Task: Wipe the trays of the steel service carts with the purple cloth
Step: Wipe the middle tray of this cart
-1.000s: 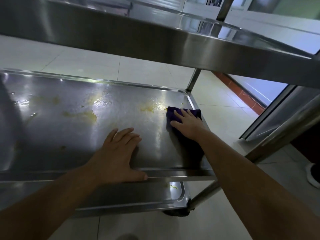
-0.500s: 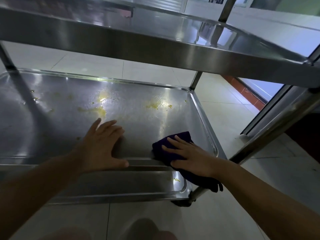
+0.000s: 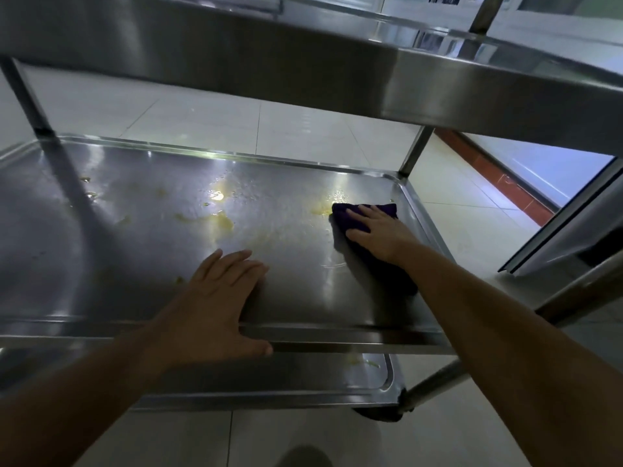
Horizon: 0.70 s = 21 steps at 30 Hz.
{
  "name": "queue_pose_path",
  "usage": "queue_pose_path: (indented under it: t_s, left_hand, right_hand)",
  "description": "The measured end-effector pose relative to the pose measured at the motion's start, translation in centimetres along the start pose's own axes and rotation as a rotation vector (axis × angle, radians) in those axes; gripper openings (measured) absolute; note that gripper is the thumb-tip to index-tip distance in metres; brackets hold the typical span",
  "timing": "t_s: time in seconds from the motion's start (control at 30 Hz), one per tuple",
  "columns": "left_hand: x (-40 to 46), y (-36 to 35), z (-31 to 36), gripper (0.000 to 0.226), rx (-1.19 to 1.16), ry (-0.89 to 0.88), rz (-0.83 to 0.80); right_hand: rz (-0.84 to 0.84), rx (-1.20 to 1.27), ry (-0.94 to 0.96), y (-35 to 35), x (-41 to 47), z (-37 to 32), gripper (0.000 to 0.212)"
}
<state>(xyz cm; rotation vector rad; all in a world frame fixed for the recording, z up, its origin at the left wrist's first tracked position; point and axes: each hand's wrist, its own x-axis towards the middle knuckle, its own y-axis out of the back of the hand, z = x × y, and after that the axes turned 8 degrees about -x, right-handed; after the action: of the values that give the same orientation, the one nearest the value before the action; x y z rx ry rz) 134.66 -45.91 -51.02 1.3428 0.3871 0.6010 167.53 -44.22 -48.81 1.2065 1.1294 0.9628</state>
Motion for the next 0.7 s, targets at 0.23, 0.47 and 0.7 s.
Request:
queue_pose_path:
  t_s: [0.23, 0.47, 0.7]
  left_hand:
    - [0.8, -0.5, 0.1, 0.106, 0.033, -0.004, 0.046]
    - [0.7, -0.6, -0.1, 0.125, 0.027, 0.020, 0.055]
    - [0.4, 0.3, 0.5, 0.127, 0.064, 0.093, 0.004]
  right_hand:
    - [-0.021, -0.029, -0.084, 0.3, 2.0, -0.9, 0.055]
    - [-0.035, -0.012, 0.176, -0.7, -4.3, -3.9, 0.058]
    - [-0.199, 0.060, 0.373, -0.3, -11.1, -7.6, 0.054]
